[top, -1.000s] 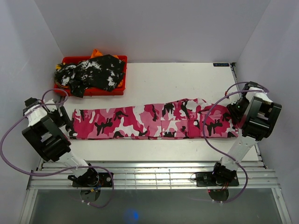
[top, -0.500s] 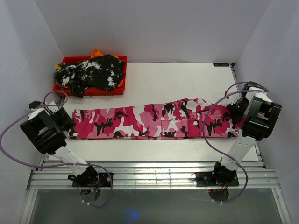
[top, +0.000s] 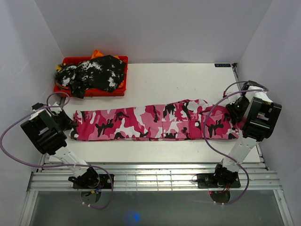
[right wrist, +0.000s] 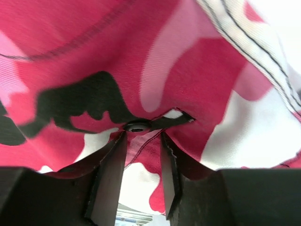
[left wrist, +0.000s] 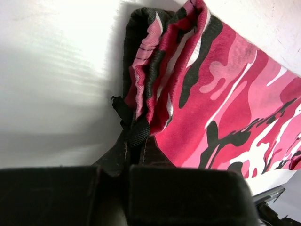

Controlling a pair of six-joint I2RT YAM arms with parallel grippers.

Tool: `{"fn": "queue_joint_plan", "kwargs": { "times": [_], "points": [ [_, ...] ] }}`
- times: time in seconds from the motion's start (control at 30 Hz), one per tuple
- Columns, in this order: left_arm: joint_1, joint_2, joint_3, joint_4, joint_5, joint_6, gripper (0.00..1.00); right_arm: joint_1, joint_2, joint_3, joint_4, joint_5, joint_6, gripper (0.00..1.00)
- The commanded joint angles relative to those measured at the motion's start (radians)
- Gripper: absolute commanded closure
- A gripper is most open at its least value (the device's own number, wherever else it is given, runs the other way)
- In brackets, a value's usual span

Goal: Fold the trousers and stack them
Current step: Fold the trousers

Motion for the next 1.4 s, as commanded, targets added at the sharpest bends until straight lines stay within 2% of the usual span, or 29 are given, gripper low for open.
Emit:
{"fn": "queue_joint_plan", "kwargs": {
  "times": [0.0, 0.23, 0.37, 0.5, 0.57, 0.67, 0.7, 0.9, 0.93, 0.97, 1.0, 1.03, 1.17, 1.37],
  "points": [
    [0.025, -0.069, 0.099, -0.111, -0.032, 0.034, 1.00, 0.040, -0.050, -0.011, -0.053, -0.086, 0.006, 0.60],
    [0.060, -0.141, 0.341, -0.284, -0.069, 0.181, 1.00, 0.181, -0.132, -0.115, -0.068, -0.212, 0.041, 0.63],
    [0.058, -0.171, 0.459, -0.408, -0.018, 0.244, 1.00, 0.285, -0.153, -0.129, -0.084, -0.312, 0.094, 0.64],
    [0.023, -0.180, 0.562, -0.514, 0.089, 0.267, 1.00, 0.406, -0.138, -0.066, -0.119, -0.427, 0.144, 0.64],
    [-0.015, -0.200, 0.574, -0.545, 0.127, 0.249, 1.00, 0.416, -0.118, 0.019, -0.169, -0.512, 0.162, 0.62],
    [-0.154, -0.227, 0.570, -0.539, 0.164, 0.205, 1.00, 0.411, -0.106, 0.128, -0.220, -0.542, 0.179, 0.61],
    [-0.235, -0.240, 0.567, -0.530, 0.172, 0.153, 1.00, 0.400, -0.109, 0.148, -0.243, -0.544, 0.177, 0.60],
    [-0.533, -0.280, 0.470, -0.352, 0.195, -0.094, 1.00, 0.285, -0.118, 0.241, -0.318, -0.482, 0.162, 0.56],
    [-0.576, -0.295, 0.438, -0.270, 0.137, -0.195, 1.00, 0.264, -0.119, 0.241, -0.318, -0.466, 0.156, 0.55],
    [-0.660, -0.303, 0.426, -0.228, 0.088, -0.245, 1.00, 0.221, -0.116, 0.236, -0.318, -0.429, 0.148, 0.54],
    [-0.699, -0.307, 0.412, -0.191, 0.038, -0.289, 1.00, 0.199, -0.115, 0.230, -0.320, -0.407, 0.142, 0.54],
    [-0.792, -0.310, 0.388, -0.129, -0.031, -0.347, 1.00, 0.157, -0.109, 0.227, -0.317, -0.371, 0.124, 0.54],
    [-0.970, -0.255, 0.351, -0.035, -0.165, -0.460, 1.00, 0.074, -0.090, 0.214, -0.294, -0.263, 0.099, 0.53],
    [-1.135, -0.108, 0.338, 0.073, -0.279, -0.570, 1.00, -0.011, -0.087, 0.190, -0.245, -0.191, 0.088, 0.52]
  ]
}}
